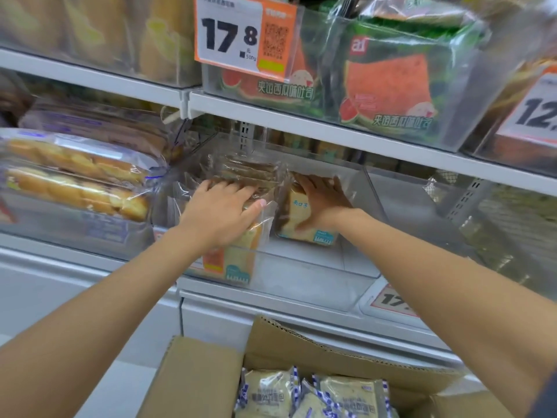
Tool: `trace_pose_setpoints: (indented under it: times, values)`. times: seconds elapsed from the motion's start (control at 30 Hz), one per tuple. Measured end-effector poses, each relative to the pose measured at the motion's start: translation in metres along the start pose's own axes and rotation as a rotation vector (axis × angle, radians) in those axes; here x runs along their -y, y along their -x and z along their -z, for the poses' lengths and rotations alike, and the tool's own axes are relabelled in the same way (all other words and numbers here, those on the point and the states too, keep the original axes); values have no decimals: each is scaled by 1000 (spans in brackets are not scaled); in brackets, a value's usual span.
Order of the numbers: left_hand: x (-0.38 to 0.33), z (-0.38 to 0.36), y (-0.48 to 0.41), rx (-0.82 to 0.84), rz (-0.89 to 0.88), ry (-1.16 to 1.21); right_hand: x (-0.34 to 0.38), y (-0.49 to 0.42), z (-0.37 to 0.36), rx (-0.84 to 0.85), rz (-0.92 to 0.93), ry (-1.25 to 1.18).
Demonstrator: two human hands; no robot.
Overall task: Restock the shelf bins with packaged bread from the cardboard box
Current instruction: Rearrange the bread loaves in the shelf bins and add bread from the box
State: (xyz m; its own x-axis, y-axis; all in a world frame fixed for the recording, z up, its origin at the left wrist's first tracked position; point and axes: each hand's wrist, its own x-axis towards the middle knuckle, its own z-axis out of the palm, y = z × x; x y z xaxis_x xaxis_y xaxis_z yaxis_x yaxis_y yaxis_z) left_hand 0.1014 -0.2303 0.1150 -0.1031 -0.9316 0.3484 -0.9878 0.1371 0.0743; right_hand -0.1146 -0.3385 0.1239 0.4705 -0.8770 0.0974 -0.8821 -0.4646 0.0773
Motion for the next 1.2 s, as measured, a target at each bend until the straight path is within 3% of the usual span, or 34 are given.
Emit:
trace_pose_setpoints:
  times: [0.23,0.43,0.6,0.67,0.8,0.97,1.03,1.1,1.2]
  values:
    - [-1,5,-1,28,16,29,3,13,11,-41,-22,-27]
    - [-42,31,31,-226,18,68,25,83,36,-196,37,-223]
    - [-97,40,103,-98,74,305,45,184,28,-328,-21,-453]
    - [-106,31,138,1,141,348,49,229,10,-240,-42,-512]
    - [-108,-3,199,279,277,532,36,307,-47,154,-121,-569]
    - [-95,-53,251,412,413,673,51,342,-105,348,-300,-774]
    - [-92,-67,257,435,425,681,70,341,-127,498,-267,-761]
    - [-94,-74,259,499,442,681,85,343,-150,634,-138,-572]
    - [-95,-83,264,629,526,719,89,348,-166,615,-85,-533]
